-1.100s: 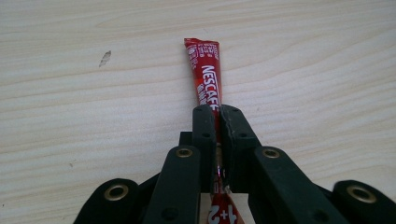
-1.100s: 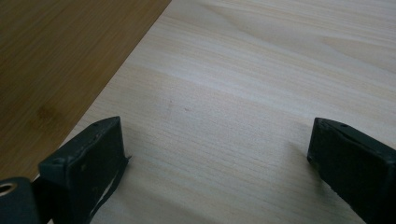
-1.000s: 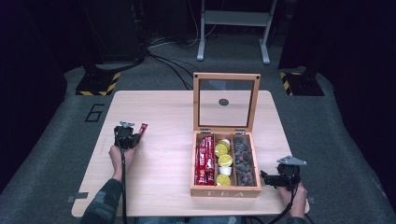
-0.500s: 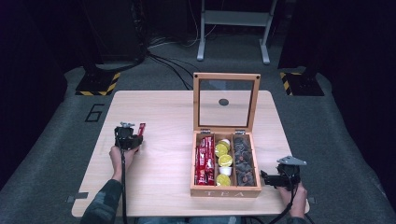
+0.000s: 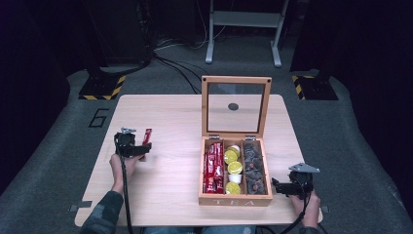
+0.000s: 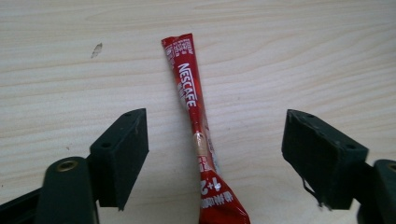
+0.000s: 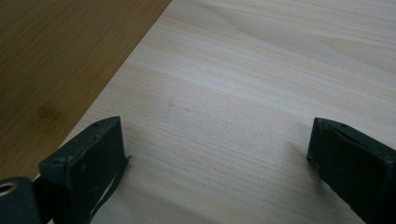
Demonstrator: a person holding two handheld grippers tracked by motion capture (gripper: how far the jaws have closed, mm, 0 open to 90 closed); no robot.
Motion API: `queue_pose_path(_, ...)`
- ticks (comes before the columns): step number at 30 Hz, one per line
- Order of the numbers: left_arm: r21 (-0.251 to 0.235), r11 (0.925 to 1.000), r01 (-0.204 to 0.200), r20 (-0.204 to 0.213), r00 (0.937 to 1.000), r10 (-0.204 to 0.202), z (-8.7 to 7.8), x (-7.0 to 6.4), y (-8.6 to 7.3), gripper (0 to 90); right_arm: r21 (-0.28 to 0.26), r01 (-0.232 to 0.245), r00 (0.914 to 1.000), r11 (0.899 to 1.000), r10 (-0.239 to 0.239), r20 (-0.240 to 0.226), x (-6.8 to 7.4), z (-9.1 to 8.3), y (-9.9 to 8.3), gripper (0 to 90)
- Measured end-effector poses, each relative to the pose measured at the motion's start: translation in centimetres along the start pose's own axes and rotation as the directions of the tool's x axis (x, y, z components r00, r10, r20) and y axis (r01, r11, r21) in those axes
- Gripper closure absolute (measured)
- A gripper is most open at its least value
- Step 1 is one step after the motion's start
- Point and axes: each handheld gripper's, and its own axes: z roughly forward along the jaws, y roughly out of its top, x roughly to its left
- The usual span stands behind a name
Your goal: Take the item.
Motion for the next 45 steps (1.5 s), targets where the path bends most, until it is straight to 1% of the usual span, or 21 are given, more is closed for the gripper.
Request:
queue_pose_path(2, -0.005, 1.0000, -0.006, 0.009, 0.9999, 0.006, -0.5, -0.2, 0.0, 19.8, 0.000, 0.016, 0.9998, 1.000, -0.016, 0.006, -0.1, 0.0, 0.0, 3.5)
queue_pose_path(5, -0.016, 0.9997, -0.017, 0.018, 0.9997, 0.017, -1.3, -0.5, 0.1, 17.4, 0.000, 0.016, 0.9999, 1.000, -0.016, 0.006, -0.1, 0.0, 0.0, 3.5)
queue_pose_path(6, -0.016, 0.9996, -0.023, 0.023, 0.9995, 0.024, -1.7, -0.6, 0.1, 16.9, 0.002, 0.004, 1.0000, 1.000, -0.004, 0.002, 0.0, 0.0, 0.0, 3.5)
queue_pose_path(7, -0.026, 0.9992, -0.030, 0.021, 0.9993, 0.031, -2.0, -0.7, 0.1, 16.1, 0.000, 0.015, 0.9999, 1.000, -0.015, 0.006, -0.1, 0.0, 0.0, 3.5)
queue_pose_path(8, -0.037, 0.9982, -0.046, 0.015, 0.9988, 0.047, -2.4, -0.9, 0.1, 16.0, 0.002, 0.004, 1.0000, 1.000, -0.004, 0.001, 0.0, 0.0, 0.0, 3.5)
queue_pose_path(9, -0.044, 0.9977, -0.052, 0.013, 0.9985, 0.053, -2.8, -1.1, 0.0, 16.0, 0.003, 0.004, 1.0000, 1.000, -0.004, 0.001, 0.0, 0.0, 0.0, 3.5)
queue_pose_path(11, -0.056, 0.9951, -0.081, 0.008, 0.9967, 0.081, -3.3, -1.5, -0.3, 15.7, 0.002, 0.004, 1.0000, 1.000, -0.004, 0.002, 0.0, 0.0, 0.0, 3.5)
queue_pose_path(13, -0.055, 0.9929, -0.105, 0.015, 0.9942, 0.106, -4.0, -1.6, -0.5, 15.5, 0.002, 0.004, 1.0000, 1.000, -0.004, 0.002, 0.0, 0.0, 0.0, 3.5)
queue_pose_path(14, -0.061, 0.9922, -0.109, 0.018, 0.9938, 0.110, -4.4, -1.7, -0.6, 15.5, 0.000, 0.015, 0.9999, 1.000, -0.015, 0.006, -0.1, 0.0, 0.0, 3.5)
queue_pose_path(16, -0.062, 0.9910, -0.118, 0.023, 0.9925, 0.120, -5.0, -1.7, -0.8, 15.4, 0.000, 0.016, 0.9998, 1.000, -0.016, 0.008, -0.1, -0.1, 0.0, 3.5)
queue_pose_path(17, -0.074, 0.9902, -0.119, 0.021, 0.9925, 0.120, -5.3, -1.8, -1.0, 15.3, 0.002, 0.016, 0.9999, 1.000, -0.016, 0.006, -0.1, 0.0, 0.0, 3.5)
queue_pose_path(19, -0.077, 0.9889, -0.127, 0.027, 0.9912, 0.130, -6.1, -1.7, -1.4, 15.3, 0.001, 0.015, 0.9999, 1.000, -0.015, 0.006, -0.1, 0.0, 0.0, 3.6)
queue_pose_path(20, -0.078, 0.9882, -0.132, 0.025, 0.9906, 0.134, -6.5, -1.7, -1.6, 15.3, 0.002, 0.004, 1.0000, 1.000, -0.004, 0.003, 0.0, 0.0, 0.0, 3.6)
queue_pose_path(21, -0.081, 0.9876, -0.135, 0.029, 0.9901, 0.137, -6.8, -1.6, -1.9, 15.3, 0.002, 0.003, 1.0000, 1.000, -0.003, 0.004, 0.0, 0.0, 0.0, 3.5)
queue_pose_path(27, -0.104, 0.9848, -0.139, 0.021, 0.9897, 0.142, -8.4, -1.2, -3.3, 15.1, 0.001, 0.009, 0.9999, 1.000, -0.009, 0.006, -0.1, 0.0, 0.0, 3.6)
queue_pose_path(28, -0.098, 0.9844, -0.146, 0.022, 0.9887, 0.148, -8.7, -1.1, -3.5, 15.1, 0.000, 0.010, 0.9999, 1.000, -0.010, 0.006, -0.1, 0.0, 0.0, 3.6)
queue_pose_path(32, -0.104, 0.9829, -0.152, 0.016, 0.9879, 0.154, -9.6, -0.7, -4.6, 15.0, 0.000, 0.009, 0.9999, 1.000, -0.009, 0.006, -0.1, 0.0, 0.0, 3.6)
queue_pose_path(36, -0.113, 0.9828, -0.146, 0.012, 0.9889, 0.148, -10.2, -0.3, -5.6, 14.9, 0.000, 0.010, 0.9999, 1.000, -0.010, 0.009, -0.1, 0.0, 0.0, 3.6)
queue_pose_path(41, -0.106, 0.9864, -0.126, 0.019, 0.9915, 0.129, -10.8, 0.2, -7.5, 14.9, 0.000, 0.009, 0.9999, 1.000, -0.009, 0.009, -0.1, 0.0, 0.0, 3.6)
queue_pose_path(44, -0.093, 0.9883, -0.121, 0.009, 0.9924, 0.123, -10.8, 0.6, -8.6, 14.8, 0.000, 0.009, 0.9999, 1.000, -0.009, 0.009, -0.1, 0.0, 0.0, 3.6)
queue_pose_path(45, -0.083, 0.9885, -0.127, 0.004, 0.9918, 0.128, -10.8, 0.9, -9.0, 14.8, 0.000, 0.009, 0.9999, 1.000, -0.009, 0.009, -0.1, 0.0, 0.0, 3.6)
